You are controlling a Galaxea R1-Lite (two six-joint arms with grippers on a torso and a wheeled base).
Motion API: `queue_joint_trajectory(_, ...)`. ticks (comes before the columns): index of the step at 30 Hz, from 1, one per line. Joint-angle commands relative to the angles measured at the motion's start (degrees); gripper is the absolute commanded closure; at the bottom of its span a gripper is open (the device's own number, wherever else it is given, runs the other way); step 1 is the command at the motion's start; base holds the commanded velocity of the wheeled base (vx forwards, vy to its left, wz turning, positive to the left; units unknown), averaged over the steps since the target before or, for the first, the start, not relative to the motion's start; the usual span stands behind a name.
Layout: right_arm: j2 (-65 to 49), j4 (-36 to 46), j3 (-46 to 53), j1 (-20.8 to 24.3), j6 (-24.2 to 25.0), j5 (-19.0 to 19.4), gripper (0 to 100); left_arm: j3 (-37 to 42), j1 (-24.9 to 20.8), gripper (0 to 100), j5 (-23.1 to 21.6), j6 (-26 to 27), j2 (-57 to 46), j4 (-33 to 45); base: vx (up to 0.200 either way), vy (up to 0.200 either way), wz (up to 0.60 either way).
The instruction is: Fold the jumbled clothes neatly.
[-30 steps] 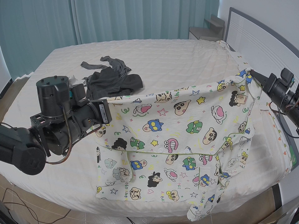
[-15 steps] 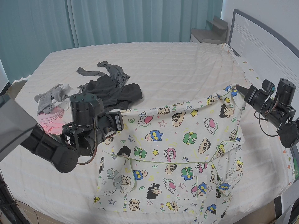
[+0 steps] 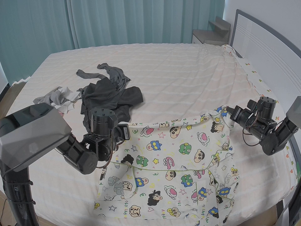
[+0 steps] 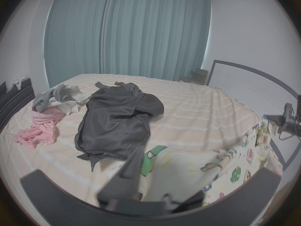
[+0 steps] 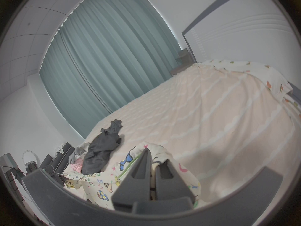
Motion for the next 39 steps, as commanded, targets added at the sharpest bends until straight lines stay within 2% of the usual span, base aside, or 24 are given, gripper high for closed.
queue_joint_trajectory(1,7.70,-0.42,-2.96,0.59,1.48,-0.69,0,-5.40,0.92,0,1.07,-2.08,8.09,-2.13,0.000,0.000,0.00)
queue_joint_trajectory(3,7.87,-0.60,-4.10,0.86,4.56,-0.69,0,-8.12,1.18,0,2.30,-3.49,9.67,-3.18,0.000,0.000,0.00)
queue_joint_trajectory(6,8.23,-1.48,-6.30,0.86,9.92,-0.52,0,-12.69,1.36,0,6.52,-4.10,13.01,-6.52,0.000,0.000,0.00)
queue_joint_trajectory(8,8.67,-1.74,-7.09,0.51,11.32,-0.61,0,-14.54,1.80,0,7.92,-4.02,14.77,-8.02,0.000,0.000,0.00)
queue_joint_trajectory(14,8.84,-1.12,-7.61,-0.99,14.84,-0.87,0,-15.33,3.82,0,8.27,-4.19,15.03,-8.37,0.000,0.000,0.00)
queue_joint_trajectory(18,8.40,-0.42,-9.99,-2.75,23.19,-0.87,0,-15.33,6.55,0,8.27,-4.10,15.12,-8.28,0.000,0.000,0.00)
queue_joint_trajectory(21,8.31,1.34,-10.69,-3.10,26.09,-0.78,0,-15.07,7.42,0,8.27,-4.37,15.03,-8.37,0.000,0.000,0.00)
queue_joint_trajectory(25,7.35,10.65,-13.94,-3.98,33.82,-0.25,0,-14.19,8.57,0,8.18,-5.77,14.68,-8.28,0.000,0.000,0.00)
queue_joint_trajectory(26,5.59,16.28,-15.26,-4.06,39.62,1.59,0,-13.92,8.83,0,8.18,-5.95,14.68,-8.37,0.000,0.000,0.00)
queue_joint_trajectory(28,4.01,22.69,-16.76,-4.59,44.46,6.25,0,-13.40,9.18,0,8.18,-6.83,14.41,-8.37,0.000,0.000,0.00)
queue_joint_trajectory(30,3.39,24.36,-17.72,-6.26,46.83,8.62,0,-12.78,9.36,0,8.18,-8.59,13.36,-8.28,0.000,0.000,0.00)
queue_joint_trajectory(33,2.60,24.10,-19.13,-8.02,50.61,9.15,0,-11.02,9.36,0,8.18,-11.22,10.72,-8.02,0.000,0.000,0.00)
queue_joint_trajectory(39,1.90,24.01,-21.59,-9.16,52.11,8.36,0,-5.05,8.74,0,7.66,-14.74,4.40,-7.93,0.000,0.000,0.00)
